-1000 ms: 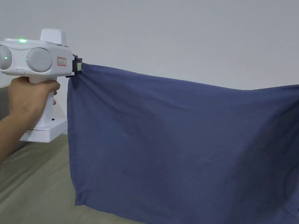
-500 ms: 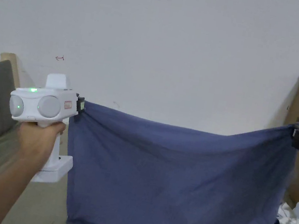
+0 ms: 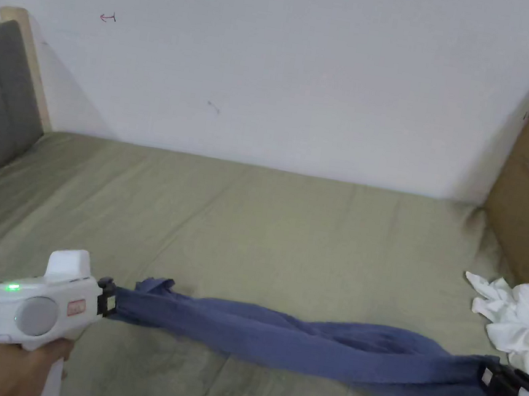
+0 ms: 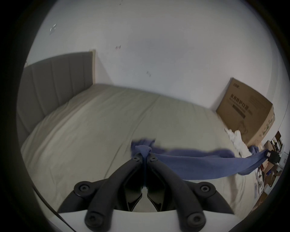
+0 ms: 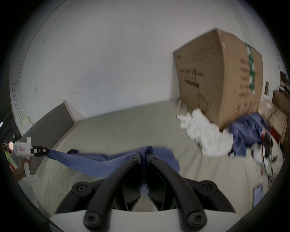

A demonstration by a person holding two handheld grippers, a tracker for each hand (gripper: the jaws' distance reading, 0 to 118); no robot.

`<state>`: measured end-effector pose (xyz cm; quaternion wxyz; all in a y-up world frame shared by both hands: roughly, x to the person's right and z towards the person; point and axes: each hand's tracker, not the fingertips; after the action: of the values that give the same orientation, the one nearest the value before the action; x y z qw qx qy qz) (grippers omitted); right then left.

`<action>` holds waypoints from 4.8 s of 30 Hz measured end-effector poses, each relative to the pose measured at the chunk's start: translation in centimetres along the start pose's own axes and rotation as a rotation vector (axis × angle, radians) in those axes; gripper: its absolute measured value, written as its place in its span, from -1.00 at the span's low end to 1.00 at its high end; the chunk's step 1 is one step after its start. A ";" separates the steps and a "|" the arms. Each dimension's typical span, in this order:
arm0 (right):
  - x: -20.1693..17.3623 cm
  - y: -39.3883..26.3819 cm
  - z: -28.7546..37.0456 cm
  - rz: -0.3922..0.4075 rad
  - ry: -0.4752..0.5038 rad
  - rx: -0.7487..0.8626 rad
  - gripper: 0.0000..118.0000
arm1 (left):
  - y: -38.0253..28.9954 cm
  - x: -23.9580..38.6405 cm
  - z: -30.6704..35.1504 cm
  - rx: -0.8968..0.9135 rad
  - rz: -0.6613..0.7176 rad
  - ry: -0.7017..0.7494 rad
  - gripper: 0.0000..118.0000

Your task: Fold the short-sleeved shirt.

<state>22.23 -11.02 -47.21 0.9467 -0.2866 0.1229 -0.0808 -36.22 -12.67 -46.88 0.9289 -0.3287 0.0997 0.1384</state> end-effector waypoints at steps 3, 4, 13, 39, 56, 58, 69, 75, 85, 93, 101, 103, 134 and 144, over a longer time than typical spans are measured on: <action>0.4 -4.6 3.1 -0.024 0.014 -0.070 -0.94 | -5.0 -2.0 2.3 -0.048 0.016 0.018 -0.98; 0.6 -5.9 4.2 -0.022 0.015 -0.083 -0.94 | -6.6 -2.5 3.2 -0.060 0.008 0.031 -0.98; 1.2 -15.3 12.2 -0.072 0.052 -0.164 -0.94 | -16.4 -5.3 11.5 -0.137 -0.011 0.069 -0.98; -0.9 -21.1 14.2 0.021 -0.181 -0.440 0.65 | -23.0 -5.2 16.4 -0.311 -0.037 0.139 0.41; -11.4 -4.7 22.2 0.226 -0.160 0.345 0.57 | -11.4 5.1 26.9 0.466 -0.197 0.076 0.20; -11.9 -4.9 22.4 0.224 -0.163 0.364 0.09 | -11.7 5.1 27.0 0.501 -0.173 0.036 -0.66; -11.9 -5.5 22.1 0.241 -0.166 0.376 -1.00 | -12.7 4.6 25.9 0.372 -0.191 0.014 -1.00; -11.0 -6.2 21.5 0.235 -0.152 0.331 -1.00 | -15.6 0.2 21.7 0.030 -0.152 0.034 -0.91; -10.3 -8.2 20.0 0.226 -0.161 0.239 -1.00 | -22.5 -4.8 16.7 -0.259 -0.098 0.166 0.40; -8.8 -10.1 19.6 0.190 -0.183 0.160 -1.00 | -24.7 -5.5 14.1 -0.336 -0.059 0.143 -0.92; -3.5 -16.3 16.2 0.031 -0.214 -0.202 0.33 | -23.7 -4.8 16.2 -0.269 -0.060 0.128 -0.95; -2.6 -18.5 14.9 0.012 -0.217 -0.276 0.52 | -23.4 -5.0 16.5 -0.257 -0.051 0.125 -0.95; -3.6 -10.3 9.1 0.082 -0.139 -0.165 -0.93 | -12.3 -3.5 12.9 -0.084 -0.005 0.083 -0.95; -2.1 -10.0 -1.8 0.061 -0.205 -0.328 -0.93 | -11.3 -2.0 1.2 -0.245 -0.119 0.155 -0.95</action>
<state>18.90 -19.72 -42.62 0.8969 -0.4398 0.0461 -0.0017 -34.34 -20.73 -38.76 0.8779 -0.4546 0.1340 0.0682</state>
